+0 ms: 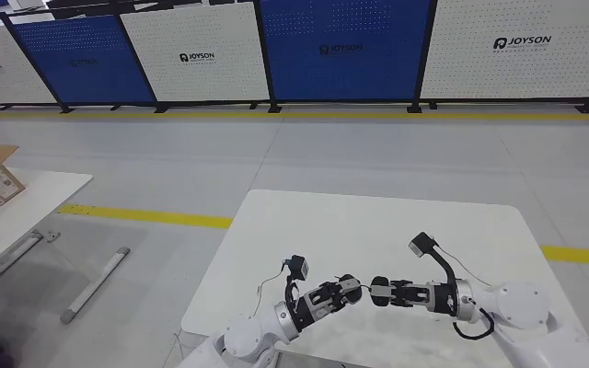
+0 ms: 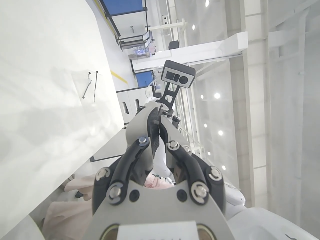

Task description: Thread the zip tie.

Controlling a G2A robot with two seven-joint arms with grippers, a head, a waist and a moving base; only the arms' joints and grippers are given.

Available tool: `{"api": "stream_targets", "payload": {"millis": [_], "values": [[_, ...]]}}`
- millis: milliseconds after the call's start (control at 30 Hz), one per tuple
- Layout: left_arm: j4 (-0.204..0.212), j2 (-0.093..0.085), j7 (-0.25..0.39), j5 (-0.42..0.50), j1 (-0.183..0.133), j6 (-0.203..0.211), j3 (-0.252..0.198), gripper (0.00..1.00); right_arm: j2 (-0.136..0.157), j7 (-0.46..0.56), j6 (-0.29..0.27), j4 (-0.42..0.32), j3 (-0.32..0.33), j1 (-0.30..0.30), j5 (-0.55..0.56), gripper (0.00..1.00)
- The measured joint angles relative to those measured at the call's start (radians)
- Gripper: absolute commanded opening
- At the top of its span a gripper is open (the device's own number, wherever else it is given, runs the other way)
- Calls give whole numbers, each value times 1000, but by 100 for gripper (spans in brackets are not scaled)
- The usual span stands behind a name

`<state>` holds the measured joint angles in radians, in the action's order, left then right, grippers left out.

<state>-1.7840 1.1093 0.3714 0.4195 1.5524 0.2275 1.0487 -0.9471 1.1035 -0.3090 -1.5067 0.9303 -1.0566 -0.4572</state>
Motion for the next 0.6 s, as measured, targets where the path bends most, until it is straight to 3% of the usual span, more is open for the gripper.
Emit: {"api": "stream_targets", "payload": {"millis": [233, 400, 467, 600], "values": [[-26, 2, -142, -95, 16, -68, 4, 0, 21, 9, -32, 2, 95, -70, -41, 100], [-9, 12, -241, -141, 0, -122, -19, 0, 40, -1, -31, -34, 217, -161, -66, 100], [-1, 17, -265, -136, -9, -144, -30, 0, 42, -6, -31, -42, 241, -180, -67, 100], [-2, 17, -264, -134, -9, -144, -30, 0, 41, -6, -31, -41, 238, -176, -67, 100]]}}
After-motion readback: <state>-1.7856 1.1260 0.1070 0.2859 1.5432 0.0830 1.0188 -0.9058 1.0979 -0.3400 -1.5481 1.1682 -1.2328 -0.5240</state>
